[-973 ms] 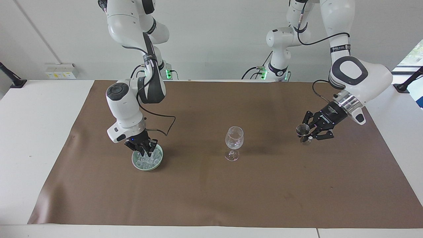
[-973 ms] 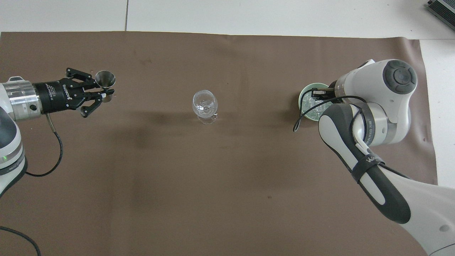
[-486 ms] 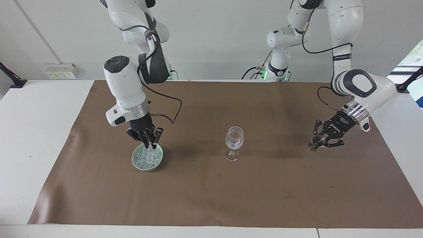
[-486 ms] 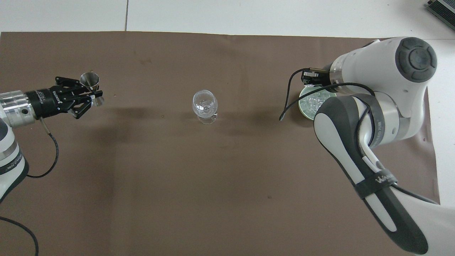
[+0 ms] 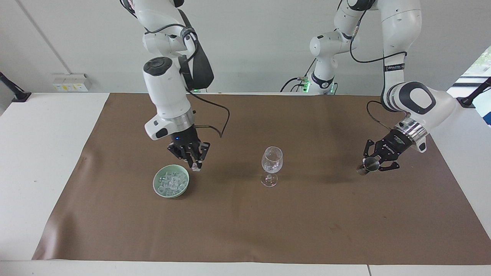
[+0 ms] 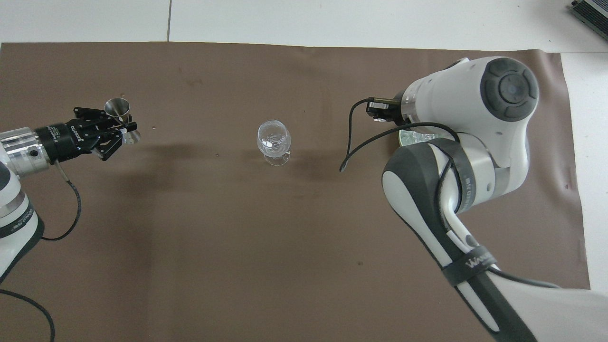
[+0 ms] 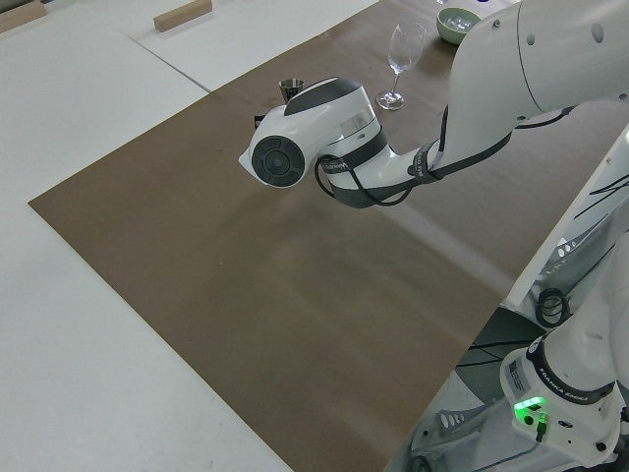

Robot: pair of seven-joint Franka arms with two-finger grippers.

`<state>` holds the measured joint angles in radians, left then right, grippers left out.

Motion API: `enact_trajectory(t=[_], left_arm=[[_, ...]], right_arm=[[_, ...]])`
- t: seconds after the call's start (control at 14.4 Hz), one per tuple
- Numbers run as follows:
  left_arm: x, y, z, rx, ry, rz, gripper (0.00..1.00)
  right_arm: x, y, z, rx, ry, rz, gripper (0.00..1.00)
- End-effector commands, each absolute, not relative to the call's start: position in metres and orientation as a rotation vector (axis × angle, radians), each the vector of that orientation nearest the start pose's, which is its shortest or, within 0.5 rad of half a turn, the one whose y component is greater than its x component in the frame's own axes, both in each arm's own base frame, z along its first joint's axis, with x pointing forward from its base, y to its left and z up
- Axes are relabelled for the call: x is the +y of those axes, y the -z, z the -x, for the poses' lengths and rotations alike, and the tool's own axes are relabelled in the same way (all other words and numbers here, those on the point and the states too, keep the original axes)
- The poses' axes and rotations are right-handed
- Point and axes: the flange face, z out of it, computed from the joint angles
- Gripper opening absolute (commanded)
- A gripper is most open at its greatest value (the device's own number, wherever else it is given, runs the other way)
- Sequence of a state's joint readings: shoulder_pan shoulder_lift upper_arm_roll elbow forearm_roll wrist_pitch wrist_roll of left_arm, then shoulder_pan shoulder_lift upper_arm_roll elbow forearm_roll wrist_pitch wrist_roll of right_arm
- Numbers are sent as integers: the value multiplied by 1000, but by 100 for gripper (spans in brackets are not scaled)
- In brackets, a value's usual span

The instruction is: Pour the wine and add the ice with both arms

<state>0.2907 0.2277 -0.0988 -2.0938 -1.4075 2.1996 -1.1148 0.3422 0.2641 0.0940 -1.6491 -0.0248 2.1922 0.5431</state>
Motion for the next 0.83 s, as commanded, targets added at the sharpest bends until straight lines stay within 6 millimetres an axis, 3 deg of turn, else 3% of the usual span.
enact_trajectory(t=[0.0,0.28,0.76], left_arm=[[85,-310,-570,1903,680,-840,0],[88,-291,-557,1863,656,-804,0],[81,-264,-545,1859,625,-709,0]], right_arm=[[284,-502,-605,123,404,3008,0],[325,-509,-584,-26,440,3041,0],[366,-523,-555,-230,475,3017,0]])
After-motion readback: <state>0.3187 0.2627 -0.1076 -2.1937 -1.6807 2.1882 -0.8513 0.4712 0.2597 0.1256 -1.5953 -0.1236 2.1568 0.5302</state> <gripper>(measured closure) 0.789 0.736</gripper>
